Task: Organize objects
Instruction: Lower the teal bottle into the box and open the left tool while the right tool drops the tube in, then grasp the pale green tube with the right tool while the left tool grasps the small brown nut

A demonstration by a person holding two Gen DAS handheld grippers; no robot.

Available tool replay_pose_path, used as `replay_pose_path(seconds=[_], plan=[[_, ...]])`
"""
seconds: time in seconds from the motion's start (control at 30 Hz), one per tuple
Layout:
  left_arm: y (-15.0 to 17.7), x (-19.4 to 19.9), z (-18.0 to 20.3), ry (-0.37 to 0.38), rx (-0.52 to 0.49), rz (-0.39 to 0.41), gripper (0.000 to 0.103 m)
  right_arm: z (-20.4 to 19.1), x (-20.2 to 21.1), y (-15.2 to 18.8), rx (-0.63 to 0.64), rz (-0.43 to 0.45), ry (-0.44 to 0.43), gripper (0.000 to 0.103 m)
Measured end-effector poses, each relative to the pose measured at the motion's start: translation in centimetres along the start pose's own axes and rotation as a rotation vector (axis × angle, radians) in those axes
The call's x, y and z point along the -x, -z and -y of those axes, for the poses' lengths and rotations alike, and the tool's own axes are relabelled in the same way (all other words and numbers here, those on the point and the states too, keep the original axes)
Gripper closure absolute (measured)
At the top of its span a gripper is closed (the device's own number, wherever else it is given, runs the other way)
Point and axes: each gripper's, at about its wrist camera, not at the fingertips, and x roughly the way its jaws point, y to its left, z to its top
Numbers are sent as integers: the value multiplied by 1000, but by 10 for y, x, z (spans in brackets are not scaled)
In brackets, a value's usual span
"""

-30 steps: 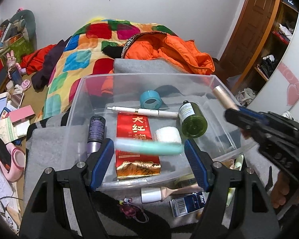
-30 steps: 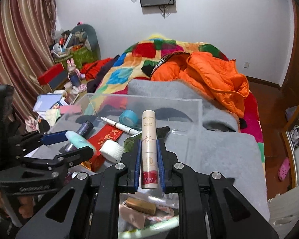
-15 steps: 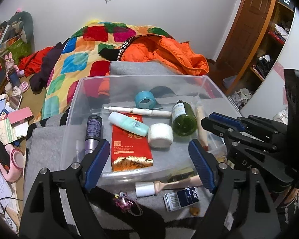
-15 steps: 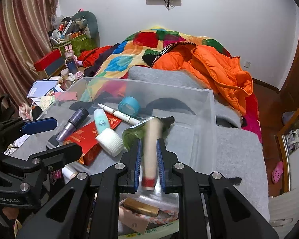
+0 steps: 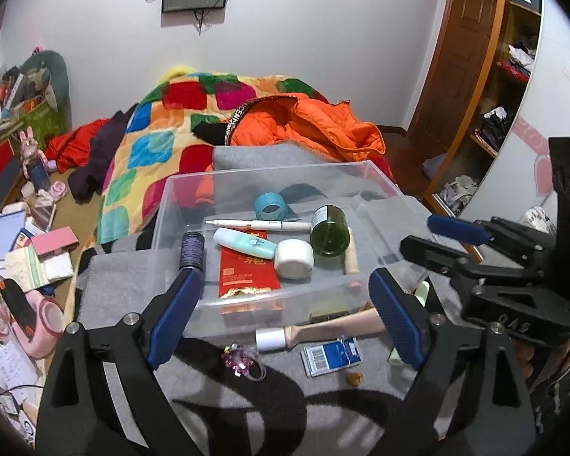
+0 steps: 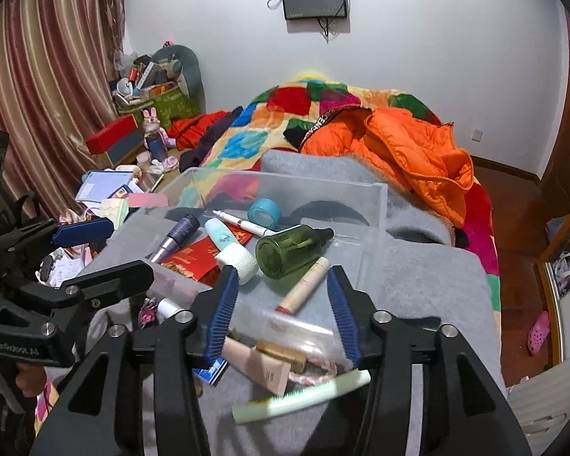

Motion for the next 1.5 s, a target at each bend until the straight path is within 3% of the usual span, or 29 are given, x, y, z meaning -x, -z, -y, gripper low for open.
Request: replay_pose_path(seconds=[0.33, 0.63, 0.77, 0.8, 0.9, 1.0, 1.1, 1.27, 1.43, 1.5], plan=[[30, 7, -7, -38, -13, -36, 9, 10, 26, 27, -11, 19, 31, 49], [75, -22, -12, -29, 4, -167, 9, 28, 21, 67, -68, -57, 20, 46], [84, -26, 3, -6, -18, -172, 9, 38, 13, 84, -123, -99, 5, 46], [85, -26, 8, 2, -31, -168, 12, 39, 10, 85, -133, -109, -1, 46], [87, -29, 27, 41, -81, -176, 39, 39, 0, 87, -155, -136, -12, 46], [88, -37, 40, 77, -115, -195, 52, 36, -13, 86, -174, -174, -35, 46], [89, -45, 46, 84, -133, -210, 56, 31, -22, 85, -200, -184, -30, 36], [87, -50, 52, 75, -145, -199, 64, 26, -30, 84, -244, -179, 14, 28], [88, -50, 51, 60, -133, -172, 83, 17, -32, 85, -189, -162, 69, 30], [89, -48, 50, 59, -128, -165, 91, 19, -28, 88, -182, -154, 75, 44]])
